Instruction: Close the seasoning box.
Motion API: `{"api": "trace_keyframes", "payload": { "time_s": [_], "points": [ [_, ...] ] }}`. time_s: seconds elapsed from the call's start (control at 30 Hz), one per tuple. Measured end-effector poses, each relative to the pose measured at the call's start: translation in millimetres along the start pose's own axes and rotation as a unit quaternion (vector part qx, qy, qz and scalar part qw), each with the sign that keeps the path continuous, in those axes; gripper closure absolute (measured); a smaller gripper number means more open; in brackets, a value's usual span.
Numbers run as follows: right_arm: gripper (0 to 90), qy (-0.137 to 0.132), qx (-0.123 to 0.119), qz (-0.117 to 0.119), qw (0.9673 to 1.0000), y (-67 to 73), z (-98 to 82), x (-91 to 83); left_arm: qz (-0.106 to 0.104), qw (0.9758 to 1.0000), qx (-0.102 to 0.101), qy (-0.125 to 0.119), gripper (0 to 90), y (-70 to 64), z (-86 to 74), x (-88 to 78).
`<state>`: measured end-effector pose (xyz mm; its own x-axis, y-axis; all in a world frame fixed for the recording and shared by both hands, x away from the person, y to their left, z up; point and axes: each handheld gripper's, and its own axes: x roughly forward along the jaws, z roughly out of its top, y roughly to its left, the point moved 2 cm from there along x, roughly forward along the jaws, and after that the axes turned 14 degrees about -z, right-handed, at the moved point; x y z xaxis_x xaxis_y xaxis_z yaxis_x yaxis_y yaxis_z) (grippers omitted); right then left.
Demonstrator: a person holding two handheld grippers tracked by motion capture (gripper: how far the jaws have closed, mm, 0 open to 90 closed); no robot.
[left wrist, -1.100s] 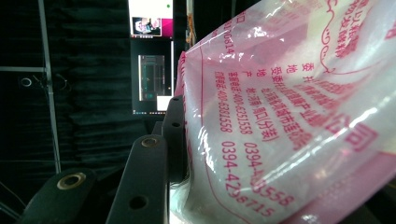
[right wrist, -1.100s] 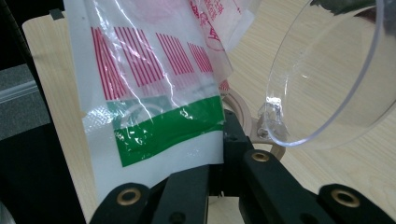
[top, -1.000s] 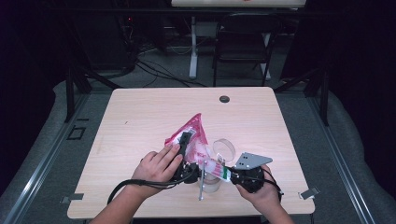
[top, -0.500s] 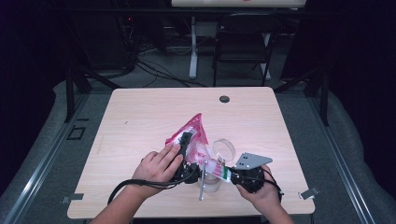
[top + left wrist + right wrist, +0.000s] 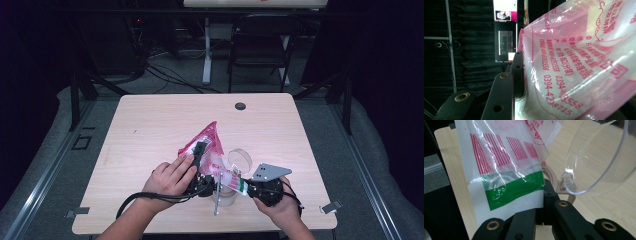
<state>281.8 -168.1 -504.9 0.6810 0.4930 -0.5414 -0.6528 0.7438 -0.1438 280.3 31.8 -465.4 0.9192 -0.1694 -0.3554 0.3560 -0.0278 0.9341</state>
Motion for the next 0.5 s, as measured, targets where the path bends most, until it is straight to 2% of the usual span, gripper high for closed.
{"api": "trace_keyframes", "payload": {
  "time_s": [0.23, 0.27, 0.5],
  "points": [
    [90.0, 0.001, -0.001, 0.0, 1.0, 0.3, -0.1, 0.0, -0.001, 1.0, 0.0, 0.0, 67.4, 0.0, -0.1, 0.2],
    [90.0, 0.001, -0.001, 0.0, 1.0, 0.2, -0.2, 0.1, 0.003, 1.0, 0.006, -0.001, 67.3, 0.8, 0.5, 0.0],
    [90.0, 0.002, -0.001, 0.001, 1.0, -0.1, -0.4, 0.3, 0.008, 0.9999, 0.009, -0.007, 67.3, 2.1, 1.1, 0.2]
  ]
}}
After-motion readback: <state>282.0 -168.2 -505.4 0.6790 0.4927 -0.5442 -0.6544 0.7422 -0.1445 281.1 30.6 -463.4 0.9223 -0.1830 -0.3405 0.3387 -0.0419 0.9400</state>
